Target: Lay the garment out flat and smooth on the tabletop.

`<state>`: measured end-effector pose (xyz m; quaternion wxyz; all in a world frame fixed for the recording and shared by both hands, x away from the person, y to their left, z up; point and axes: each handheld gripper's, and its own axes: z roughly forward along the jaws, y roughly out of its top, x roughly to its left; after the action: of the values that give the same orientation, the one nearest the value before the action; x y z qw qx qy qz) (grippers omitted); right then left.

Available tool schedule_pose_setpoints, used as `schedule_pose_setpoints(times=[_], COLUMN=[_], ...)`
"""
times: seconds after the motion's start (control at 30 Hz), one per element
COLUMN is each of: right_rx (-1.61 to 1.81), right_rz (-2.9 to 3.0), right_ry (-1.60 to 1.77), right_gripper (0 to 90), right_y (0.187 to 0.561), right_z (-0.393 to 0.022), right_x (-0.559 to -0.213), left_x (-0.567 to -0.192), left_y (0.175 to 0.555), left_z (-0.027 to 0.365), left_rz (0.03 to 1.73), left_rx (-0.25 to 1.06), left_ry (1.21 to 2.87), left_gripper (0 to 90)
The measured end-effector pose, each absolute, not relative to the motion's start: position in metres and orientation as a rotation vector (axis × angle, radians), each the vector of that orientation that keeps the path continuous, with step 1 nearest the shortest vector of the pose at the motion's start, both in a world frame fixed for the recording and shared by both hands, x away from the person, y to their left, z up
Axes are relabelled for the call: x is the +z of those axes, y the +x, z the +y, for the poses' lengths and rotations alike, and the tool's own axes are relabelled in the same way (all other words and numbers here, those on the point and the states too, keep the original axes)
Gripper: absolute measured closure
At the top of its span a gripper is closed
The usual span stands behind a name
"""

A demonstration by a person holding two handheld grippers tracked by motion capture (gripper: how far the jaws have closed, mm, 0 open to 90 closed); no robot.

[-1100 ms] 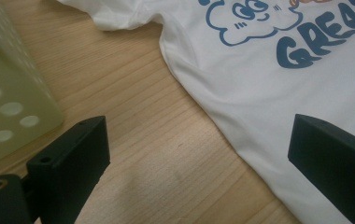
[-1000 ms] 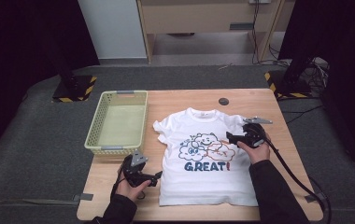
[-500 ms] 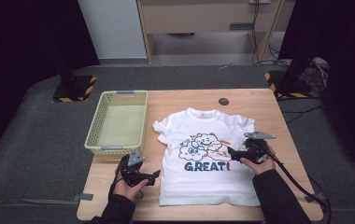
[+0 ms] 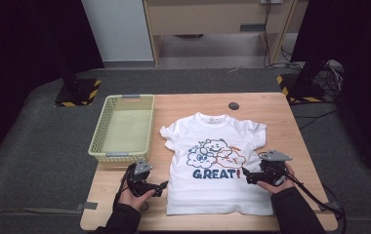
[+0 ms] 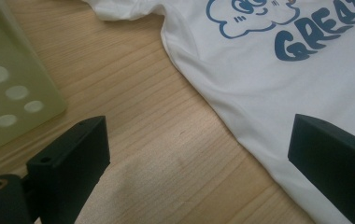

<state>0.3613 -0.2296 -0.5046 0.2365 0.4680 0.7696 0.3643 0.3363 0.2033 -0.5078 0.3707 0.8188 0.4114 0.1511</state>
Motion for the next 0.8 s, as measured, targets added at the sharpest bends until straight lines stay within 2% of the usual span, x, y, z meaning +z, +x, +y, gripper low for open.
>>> schedule_pose_setpoints(times=[0.8], right_rx=[0.856], right_rz=[2.088], right_ry=[1.401], right_gripper=[2.4], right_y=[0.345], right_z=[-0.276], right_x=[-0.521], left_x=[-0.517], left_y=[0.335], left_z=[0.228], left_rz=[1.143], left_rx=[0.389], left_ry=[2.173], left_gripper=[5.4])
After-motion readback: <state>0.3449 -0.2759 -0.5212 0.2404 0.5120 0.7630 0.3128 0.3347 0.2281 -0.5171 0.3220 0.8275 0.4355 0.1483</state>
